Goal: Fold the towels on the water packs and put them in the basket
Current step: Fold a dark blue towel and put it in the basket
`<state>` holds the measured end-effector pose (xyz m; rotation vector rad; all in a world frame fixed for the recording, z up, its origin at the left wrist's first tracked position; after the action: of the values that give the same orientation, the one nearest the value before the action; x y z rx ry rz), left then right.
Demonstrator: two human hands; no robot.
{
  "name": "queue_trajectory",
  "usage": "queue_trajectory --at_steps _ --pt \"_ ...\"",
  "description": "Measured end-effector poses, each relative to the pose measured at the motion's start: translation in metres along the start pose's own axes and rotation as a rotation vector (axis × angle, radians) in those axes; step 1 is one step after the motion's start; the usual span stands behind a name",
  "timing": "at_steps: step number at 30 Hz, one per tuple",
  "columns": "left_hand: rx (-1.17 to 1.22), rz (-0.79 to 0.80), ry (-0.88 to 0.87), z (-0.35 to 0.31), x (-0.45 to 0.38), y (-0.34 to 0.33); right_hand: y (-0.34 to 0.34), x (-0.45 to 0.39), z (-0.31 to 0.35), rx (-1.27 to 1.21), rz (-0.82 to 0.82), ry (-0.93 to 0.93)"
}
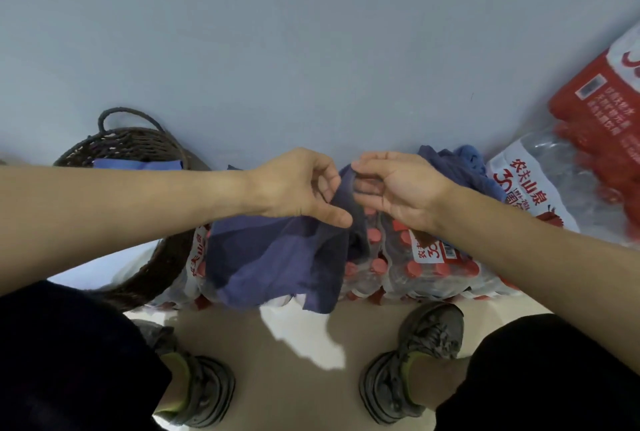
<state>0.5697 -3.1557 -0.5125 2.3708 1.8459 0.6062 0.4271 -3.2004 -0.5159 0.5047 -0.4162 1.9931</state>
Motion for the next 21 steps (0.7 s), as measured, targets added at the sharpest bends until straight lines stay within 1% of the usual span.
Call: queue_trajectory --at_steps 3,6,9,11,12,14,15,17,20,21 --pt "0.085 -0.112 -0.056 -0.002 0.000 0.006 -0.003 0.000 -0.001 0.007 -0.056 0.033" --pt "0.150 -0.114 -0.068 -0.005 0.003 0.015 -0.004 -0.001 -0.006 0.062 -0.031 0.042" --pt "0.191 -0.129 -0.072 -0.012 0.006 0.024 0.001 -0.001 -0.008 0.204 -0.052 0.056" --pt "0.232 -0.132 -0.048 -0.014 0.006 0.027 0.005 0.001 0.002 0.313 -0.129 0.164" --pt "0.251 -0.117 -0.033 -0.015 0.006 0.027 0.004 0.003 0.010 0.343 -0.151 0.269" --pt "0.319 -0.081 -0.002 -0.015 0.006 0.025 -0.005 0.013 0.025 0.423 -0.113 0.508" --pt "0.376 -0.064 0.014 -0.016 0.006 0.023 -0.011 0.019 0.030 0.468 -0.079 0.594" --pt "0.480 -0.060 0.039 -0.017 0.004 0.024 -0.018 0.025 0.033 0.505 -0.065 0.660" --pt "0.571 -0.108 0.065 -0.018 0.003 0.030 -0.014 0.024 0.036 0.481 -0.125 0.654" --pt "0.598 -0.108 0.070 -0.018 0.003 0.032 -0.014 0.023 0.036 0.478 -0.123 0.644"
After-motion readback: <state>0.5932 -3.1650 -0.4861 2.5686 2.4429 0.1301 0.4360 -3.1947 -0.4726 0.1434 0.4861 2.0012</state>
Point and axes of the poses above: each hand's wrist, its own x-axis away from the middle knuckle, its own y-axis out of the back of the hand, z = x × y, the point moved 5 cm from there along -x, towards the middle knuckle, and after that the axes turned 10 degrees about x, right-handed, at the moved point
